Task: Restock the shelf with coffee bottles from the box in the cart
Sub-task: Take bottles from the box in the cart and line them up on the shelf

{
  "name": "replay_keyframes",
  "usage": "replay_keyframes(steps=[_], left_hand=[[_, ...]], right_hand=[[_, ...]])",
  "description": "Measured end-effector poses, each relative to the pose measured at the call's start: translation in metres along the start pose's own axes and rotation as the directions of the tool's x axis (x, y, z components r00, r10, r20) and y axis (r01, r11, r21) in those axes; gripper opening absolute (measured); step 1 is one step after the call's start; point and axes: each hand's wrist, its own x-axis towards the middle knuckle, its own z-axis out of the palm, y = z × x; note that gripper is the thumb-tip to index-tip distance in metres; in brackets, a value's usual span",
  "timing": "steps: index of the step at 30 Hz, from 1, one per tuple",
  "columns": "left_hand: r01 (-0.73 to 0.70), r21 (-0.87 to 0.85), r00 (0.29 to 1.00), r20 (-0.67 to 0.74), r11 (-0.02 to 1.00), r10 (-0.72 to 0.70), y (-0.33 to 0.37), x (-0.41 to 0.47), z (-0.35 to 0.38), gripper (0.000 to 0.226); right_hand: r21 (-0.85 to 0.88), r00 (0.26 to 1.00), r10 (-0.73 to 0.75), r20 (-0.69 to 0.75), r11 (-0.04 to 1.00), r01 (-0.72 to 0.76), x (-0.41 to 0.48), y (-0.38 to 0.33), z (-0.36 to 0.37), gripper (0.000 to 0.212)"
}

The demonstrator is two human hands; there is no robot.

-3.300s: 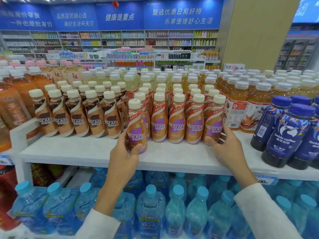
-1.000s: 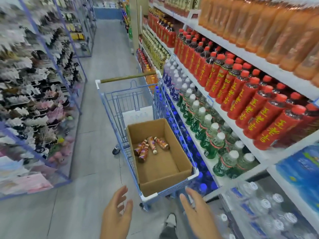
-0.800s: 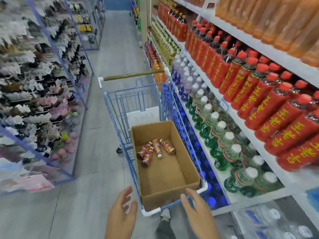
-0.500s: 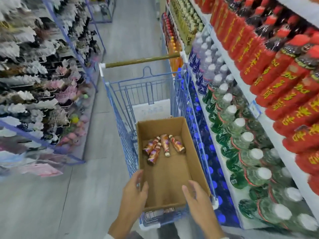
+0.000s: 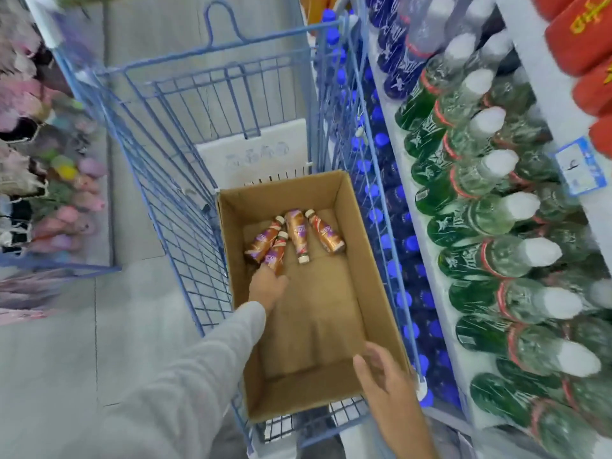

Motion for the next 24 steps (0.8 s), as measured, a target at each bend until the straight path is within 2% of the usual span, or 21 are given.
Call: replay_keyframes(steps=[3,6,8,11,14,19,22,24], left_hand=[[0.085,0.068,0.996,-0.008,0.994,-0.085,-0.014,0.058,0.019,0.060],[0.170,0.084,0.985,-0.041,0.982,-0.167,-0.025,0.094,0.040,0.082],[0.201,0.078,0.977,-0.091,0.977,-0.193,-0.033,0.109,0.055,0.090],[0.231,0.119,0.969,-0.120,0.966,-0.217,-0.043,0.122,0.072,0.093],[0.246,0.111,0.962,-0.152,0.963,-0.228,-0.051,0.128,0.079,0.095],[0.212,-0.104,0.976,-0.023,0.972,-0.216,-0.074,0.141,0.073,0.098],[0.247,-0.306,0.969,0.085,0.920,-0.232,-0.068,0.117,0.059,0.060],[0.241,-0.444,0.970,0.137,0.863,-0.201,-0.044,0.079,0.038,0.060]], right_hand=[[0.064,0.997,0.060,-0.045,0.996,-0.057,0.017,0.001,0.010,0.051],[0.111,0.993,0.107,-0.053,0.989,-0.100,0.032,0.004,0.025,0.049],[0.083,0.993,0.113,-0.033,0.990,-0.110,0.038,0.004,0.035,0.049],[0.013,0.990,0.143,0.015,0.990,-0.143,0.046,0.000,0.048,0.037],[-0.003,0.985,0.165,0.054,0.986,-0.166,0.049,-0.004,0.056,0.046],[-0.019,0.987,0.141,0.073,0.990,-0.140,0.052,-0.011,0.055,0.049],[-0.039,0.990,0.115,0.082,0.993,-0.112,0.055,-0.019,0.049,0.046],[-0.058,0.990,0.110,0.092,0.993,-0.105,0.060,-0.027,0.047,0.046]])
